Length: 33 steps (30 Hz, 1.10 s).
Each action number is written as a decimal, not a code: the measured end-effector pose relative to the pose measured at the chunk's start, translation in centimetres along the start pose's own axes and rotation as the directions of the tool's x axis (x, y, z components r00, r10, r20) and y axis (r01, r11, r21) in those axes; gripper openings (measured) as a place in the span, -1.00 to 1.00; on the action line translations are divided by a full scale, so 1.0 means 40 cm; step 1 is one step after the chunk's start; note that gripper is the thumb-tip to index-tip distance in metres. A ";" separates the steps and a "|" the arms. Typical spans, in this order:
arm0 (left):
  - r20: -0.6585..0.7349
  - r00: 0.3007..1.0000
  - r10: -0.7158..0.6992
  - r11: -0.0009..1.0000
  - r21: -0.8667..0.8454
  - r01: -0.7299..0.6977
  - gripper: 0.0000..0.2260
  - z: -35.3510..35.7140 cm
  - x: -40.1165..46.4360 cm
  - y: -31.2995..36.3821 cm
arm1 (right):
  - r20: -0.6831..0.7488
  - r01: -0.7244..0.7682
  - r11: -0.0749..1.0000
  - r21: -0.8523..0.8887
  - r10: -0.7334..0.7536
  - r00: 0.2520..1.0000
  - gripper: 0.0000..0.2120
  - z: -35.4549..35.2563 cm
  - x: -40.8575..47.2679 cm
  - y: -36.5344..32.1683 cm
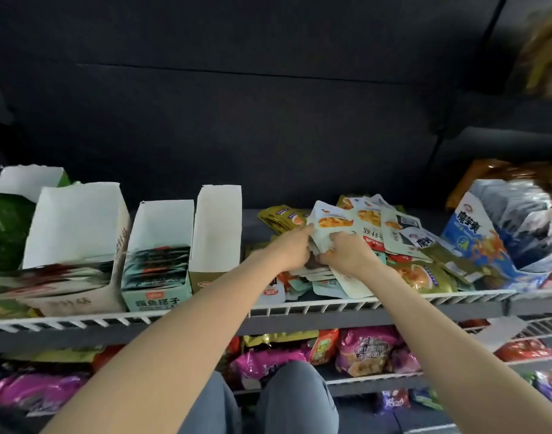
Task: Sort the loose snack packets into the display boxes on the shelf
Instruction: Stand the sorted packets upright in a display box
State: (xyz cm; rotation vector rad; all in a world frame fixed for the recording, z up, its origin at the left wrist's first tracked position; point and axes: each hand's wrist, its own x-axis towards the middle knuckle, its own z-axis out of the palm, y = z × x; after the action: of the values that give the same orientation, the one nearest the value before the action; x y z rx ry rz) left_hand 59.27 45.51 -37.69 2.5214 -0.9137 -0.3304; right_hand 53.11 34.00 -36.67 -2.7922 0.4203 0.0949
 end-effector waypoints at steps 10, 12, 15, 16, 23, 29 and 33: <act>-0.337 0.932 0.134 0.991 0.063 -0.119 -0.77 -0.046 -0.019 0.001 | -0.091 0.198 0.980 0.031 -0.195 0.977 -0.71 -0.109 -0.033 0.003; -0.451 0.881 0.141 0.987 0.132 -0.090 -0.76 -0.092 -0.049 0.009 | -0.249 0.140 0.987 -0.083 -0.157 0.956 -0.79 -0.141 -0.055 -0.014; -0.600 0.792 0.112 0.993 0.105 -0.061 -0.78 -0.161 -0.099 -0.014 | -0.461 0.112 0.993 0.023 -0.089 0.883 -0.86 -0.170 -0.085 -0.032; -0.630 0.772 0.085 0.995 0.094 -0.034 -0.79 -0.185 -0.119 -0.029 | -0.503 0.156 0.971 0.179 -0.046 0.863 -0.87 -0.173 -0.088 -0.038; -0.733 0.677 -0.064 0.998 -0.060 0.029 -0.84 -0.314 -0.289 -0.165 | -0.498 0.467 0.637 0.614 -0.147 0.855 -0.92 -0.153 -0.127 -0.217; -0.756 0.628 -0.183 0.983 -0.130 0.130 -0.78 -0.418 -0.466 -0.302 | -0.579 0.610 0.617 0.497 -0.288 0.763 -0.90 -0.122 -0.160 -0.447; -0.668 0.704 -0.240 0.970 -0.137 0.200 -0.88 -0.451 -0.554 -0.380 | -0.567 0.635 0.665 0.392 -0.369 0.737 -0.87 -0.087 -0.175 -0.563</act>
State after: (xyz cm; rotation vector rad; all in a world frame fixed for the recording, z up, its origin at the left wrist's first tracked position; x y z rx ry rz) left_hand 57.43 76.18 -27.46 2.3967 -0.2953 0.4903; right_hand 53.19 55.27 -25.90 -2.1870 -0.2572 -0.7058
